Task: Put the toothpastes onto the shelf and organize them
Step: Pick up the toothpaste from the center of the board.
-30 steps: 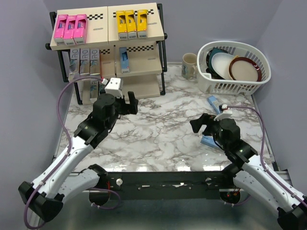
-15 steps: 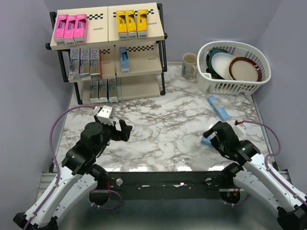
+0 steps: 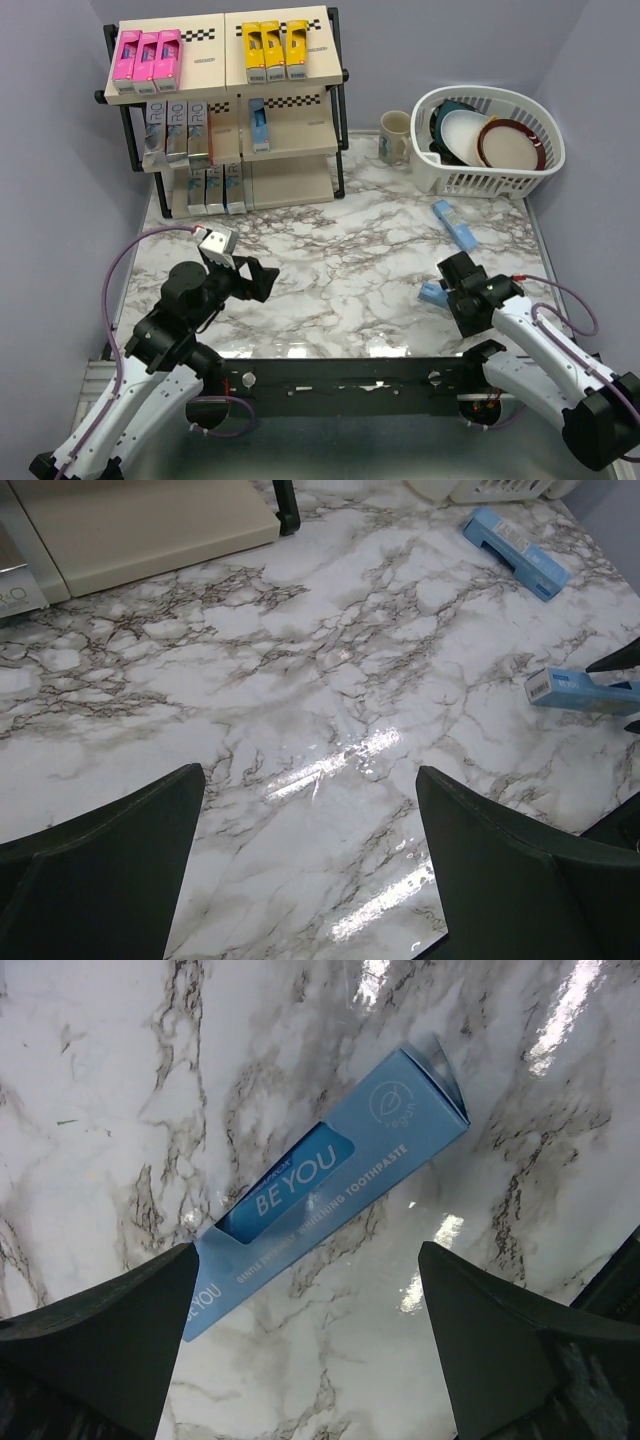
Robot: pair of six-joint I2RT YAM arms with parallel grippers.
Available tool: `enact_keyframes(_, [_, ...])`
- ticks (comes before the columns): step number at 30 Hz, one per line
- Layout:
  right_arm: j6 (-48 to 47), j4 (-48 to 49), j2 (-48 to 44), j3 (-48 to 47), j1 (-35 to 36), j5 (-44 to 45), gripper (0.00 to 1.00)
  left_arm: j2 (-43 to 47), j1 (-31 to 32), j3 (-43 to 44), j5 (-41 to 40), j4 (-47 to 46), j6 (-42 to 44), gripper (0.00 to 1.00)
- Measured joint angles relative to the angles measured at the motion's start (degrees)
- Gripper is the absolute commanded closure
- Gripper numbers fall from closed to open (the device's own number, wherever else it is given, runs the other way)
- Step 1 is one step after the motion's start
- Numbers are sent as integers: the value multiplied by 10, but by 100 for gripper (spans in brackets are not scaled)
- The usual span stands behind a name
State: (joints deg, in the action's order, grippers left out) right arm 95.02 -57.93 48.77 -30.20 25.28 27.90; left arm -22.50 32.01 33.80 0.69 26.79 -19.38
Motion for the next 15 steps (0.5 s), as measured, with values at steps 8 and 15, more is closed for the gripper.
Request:
enact_keyframes(8, [-3,75,62,-14,-39,-7,4,5,-9,0,0,-1,-2,1])
enact_keyframes(15, [6,117,121,-14,-48,-25,10,2,-13,-2,1,-1,-3,1])
